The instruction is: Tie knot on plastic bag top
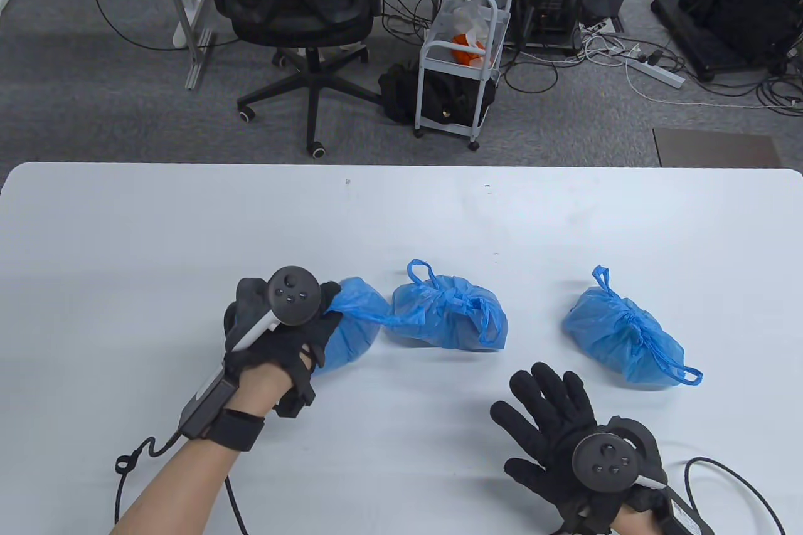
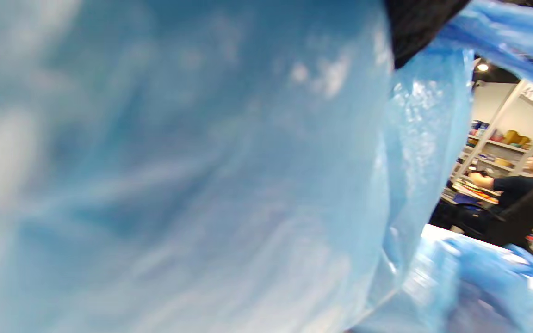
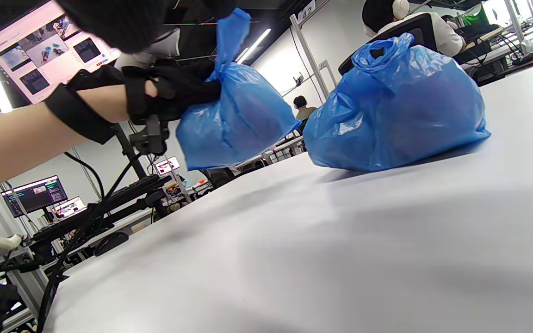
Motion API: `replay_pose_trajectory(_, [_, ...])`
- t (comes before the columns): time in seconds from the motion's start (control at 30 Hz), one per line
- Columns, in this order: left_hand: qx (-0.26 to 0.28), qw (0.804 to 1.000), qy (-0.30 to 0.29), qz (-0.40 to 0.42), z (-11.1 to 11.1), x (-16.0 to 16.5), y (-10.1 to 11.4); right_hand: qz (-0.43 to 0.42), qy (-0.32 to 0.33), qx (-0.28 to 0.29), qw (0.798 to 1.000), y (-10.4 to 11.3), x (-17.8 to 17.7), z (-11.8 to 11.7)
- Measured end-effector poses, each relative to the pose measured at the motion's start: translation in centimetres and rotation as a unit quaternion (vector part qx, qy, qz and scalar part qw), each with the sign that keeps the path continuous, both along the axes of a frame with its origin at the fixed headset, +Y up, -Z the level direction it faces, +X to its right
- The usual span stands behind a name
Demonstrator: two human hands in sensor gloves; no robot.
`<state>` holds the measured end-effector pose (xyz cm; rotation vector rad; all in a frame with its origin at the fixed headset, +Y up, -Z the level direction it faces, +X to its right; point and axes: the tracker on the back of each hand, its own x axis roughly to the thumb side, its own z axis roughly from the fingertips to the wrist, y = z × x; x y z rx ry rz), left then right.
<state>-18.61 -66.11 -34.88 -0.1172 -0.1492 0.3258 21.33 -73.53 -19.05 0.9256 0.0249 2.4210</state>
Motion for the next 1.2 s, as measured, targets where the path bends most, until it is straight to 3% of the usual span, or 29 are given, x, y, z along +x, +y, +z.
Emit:
replay_pose_trajectory(0.17, [0.047,0.997,0.02,-0.053,-4.2,-0.5,-0.4,0.001,0.0,-0.004,1.0,0.0,-0.1,0.0])
replay_pose_trajectory(0.37, [-0.019,0.991,0.043,-0.127,-6.7,-0.3,-6.4,-0.011,-0.002,-0.012,1.0,-0.1,-0.2,0.0])
replay_pose_trajectory(0.5, [-0.054,0.986,0.049,-0.149,-6.3,-0.4,-7.5,-0.01,-0.004,-0.016,1.0,-0.2,-0.3,-0.1])
replay_pose_trajectory(0.63, [-0.041,0.988,0.051,-0.136,-4.7,-0.7,-5.3,-0.005,-0.007,-0.017,1.0,-0.3,-0.4,-0.2])
replay_pose_trajectory(0.8, [0.015,0.993,0.016,-0.117,-0.5,0.2,-2.0,-0.011,-0.017,-0.026,0.999,-0.4,-0.2,-0.4])
replay_pose_trajectory(0.93, [0.028,0.993,-0.027,-0.11,3.2,1.7,-1.8,-0.014,-0.019,-0.03,0.999,-0.5,-0.3,-0.4])
replay_pose_trajectory(1.2, [0.055,0.98,-0.138,-0.133,11.1,5.3,-3.5,-0.018,-0.024,-0.033,0.999,-0.4,-0.3,-0.4])
